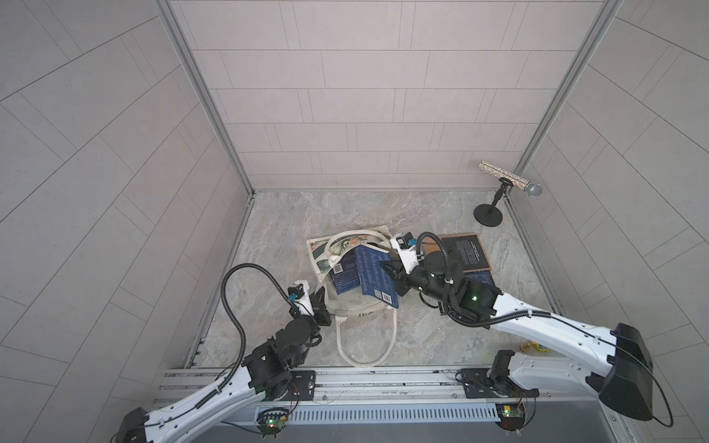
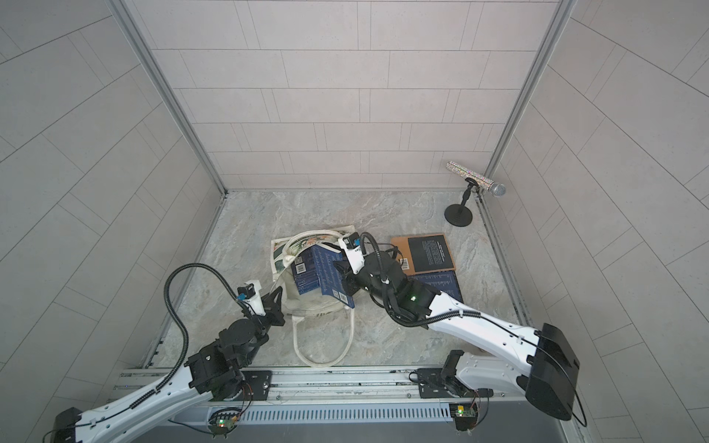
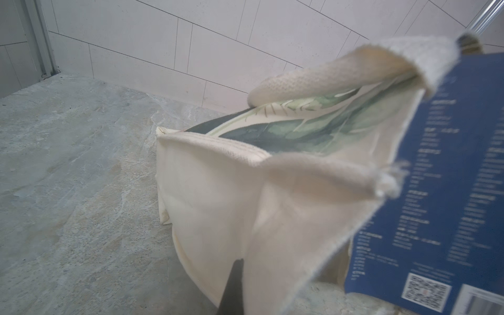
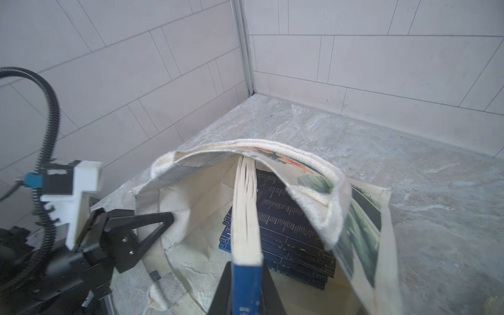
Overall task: Take out the books from the canvas bag
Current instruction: Pick up the book from the canvas bag, then place the book on the book.
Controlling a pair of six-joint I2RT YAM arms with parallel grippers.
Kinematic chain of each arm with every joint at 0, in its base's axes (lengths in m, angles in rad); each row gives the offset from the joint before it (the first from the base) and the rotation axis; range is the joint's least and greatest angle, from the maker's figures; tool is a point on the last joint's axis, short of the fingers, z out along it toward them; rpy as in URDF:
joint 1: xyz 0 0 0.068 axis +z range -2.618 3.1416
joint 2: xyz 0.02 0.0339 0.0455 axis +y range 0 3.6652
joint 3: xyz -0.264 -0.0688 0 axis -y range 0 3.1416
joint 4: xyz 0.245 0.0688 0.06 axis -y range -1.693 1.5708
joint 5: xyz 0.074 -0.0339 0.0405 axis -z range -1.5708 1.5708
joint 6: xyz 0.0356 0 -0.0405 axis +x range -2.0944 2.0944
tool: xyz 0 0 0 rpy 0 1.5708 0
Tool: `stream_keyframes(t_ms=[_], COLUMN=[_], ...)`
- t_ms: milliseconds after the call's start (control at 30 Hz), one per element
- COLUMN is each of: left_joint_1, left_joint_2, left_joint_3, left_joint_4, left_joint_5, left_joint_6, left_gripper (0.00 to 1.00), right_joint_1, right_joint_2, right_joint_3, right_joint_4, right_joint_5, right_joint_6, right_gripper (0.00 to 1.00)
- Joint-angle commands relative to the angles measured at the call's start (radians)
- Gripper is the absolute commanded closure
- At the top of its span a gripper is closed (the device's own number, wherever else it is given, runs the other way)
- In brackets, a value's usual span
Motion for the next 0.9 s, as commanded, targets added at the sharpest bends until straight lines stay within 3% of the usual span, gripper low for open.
stream_keyframes(t_ms=[0, 167, 633, 867], left_joint_1=[0.007, 0.007, 0.007, 0.007], left_joint_2=[0.035, 0.105, 0.095, 0.073], left_joint_3=[0.001, 0.023, 0.027, 0.022], left_joint_4=[-0.006, 0.004, -0.015, -0.022], left_joint_5=[-0.042, -0.033, -0.027, -0.026], left_joint_6=[-0.009, -0.020, -0.027, -0.029], left_gripper=[1.00, 1.00, 1.00, 1.00], right_joint_1=[0.001, -0.002, -0.034, -0.077], right_joint_2=[-0.096, -0.264, -0.660, -0.779], right_joint_3=[0.004, -0.028, -0.174, -0.330], right_joint_4=[0.033, 0.002, -0.189, -0.282], right_joint_5=[-0.031, 0.071, 0.789, 0.826], right_joint_6=[0.023, 0.055, 0.242, 0.440], right_gripper=[1.00, 1.00, 1.00, 1.00])
